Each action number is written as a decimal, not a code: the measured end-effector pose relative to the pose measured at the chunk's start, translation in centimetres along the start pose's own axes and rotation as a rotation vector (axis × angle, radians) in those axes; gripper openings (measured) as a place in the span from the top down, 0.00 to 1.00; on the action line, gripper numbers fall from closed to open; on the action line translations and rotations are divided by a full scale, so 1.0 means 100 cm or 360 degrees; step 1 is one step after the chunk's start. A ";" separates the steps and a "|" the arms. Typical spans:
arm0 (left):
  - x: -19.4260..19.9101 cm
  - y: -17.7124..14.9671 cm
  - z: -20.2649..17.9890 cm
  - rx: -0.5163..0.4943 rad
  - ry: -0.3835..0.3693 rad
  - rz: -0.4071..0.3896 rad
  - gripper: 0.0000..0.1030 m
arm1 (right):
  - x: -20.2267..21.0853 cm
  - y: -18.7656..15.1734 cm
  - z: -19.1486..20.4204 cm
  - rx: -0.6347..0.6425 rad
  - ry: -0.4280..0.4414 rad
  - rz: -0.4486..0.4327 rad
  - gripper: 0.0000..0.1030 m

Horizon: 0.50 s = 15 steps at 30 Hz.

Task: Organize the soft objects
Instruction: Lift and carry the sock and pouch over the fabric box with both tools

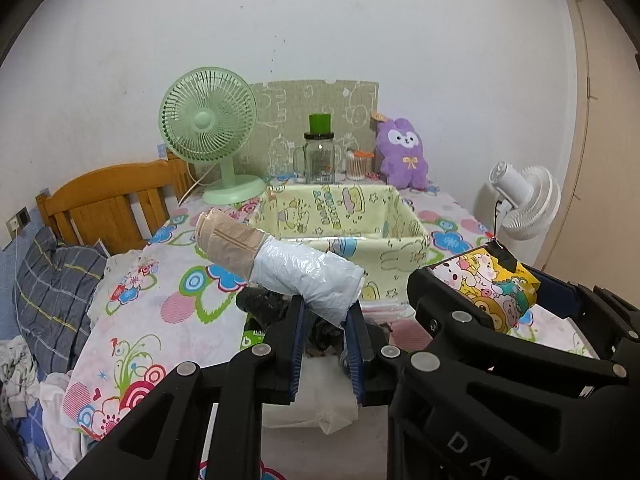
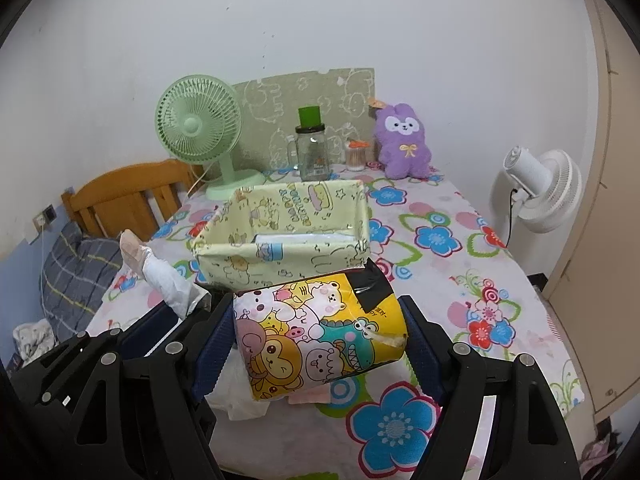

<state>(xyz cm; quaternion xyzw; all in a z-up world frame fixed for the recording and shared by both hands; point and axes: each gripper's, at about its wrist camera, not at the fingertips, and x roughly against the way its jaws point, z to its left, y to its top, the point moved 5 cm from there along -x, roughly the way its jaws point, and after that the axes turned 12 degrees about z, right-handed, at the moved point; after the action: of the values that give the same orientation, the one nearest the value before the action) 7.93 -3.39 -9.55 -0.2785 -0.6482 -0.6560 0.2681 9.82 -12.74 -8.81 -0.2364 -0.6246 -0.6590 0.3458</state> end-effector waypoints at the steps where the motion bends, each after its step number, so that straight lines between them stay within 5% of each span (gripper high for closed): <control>1: 0.002 0.001 0.000 0.0002 -0.0003 -0.0008 0.82 | 0.002 0.002 0.000 -0.0003 -0.0003 -0.0009 0.22; 15: 0.011 0.025 0.004 0.0019 0.0013 -0.0092 0.82 | 0.012 0.024 0.001 -0.0055 0.0020 -0.0084 0.22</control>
<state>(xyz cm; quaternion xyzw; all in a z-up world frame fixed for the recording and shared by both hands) 8.94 -2.98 -7.05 -0.2553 -0.6589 -0.6607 0.2534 10.80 -12.78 -6.36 -0.2216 -0.6170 -0.6802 0.3280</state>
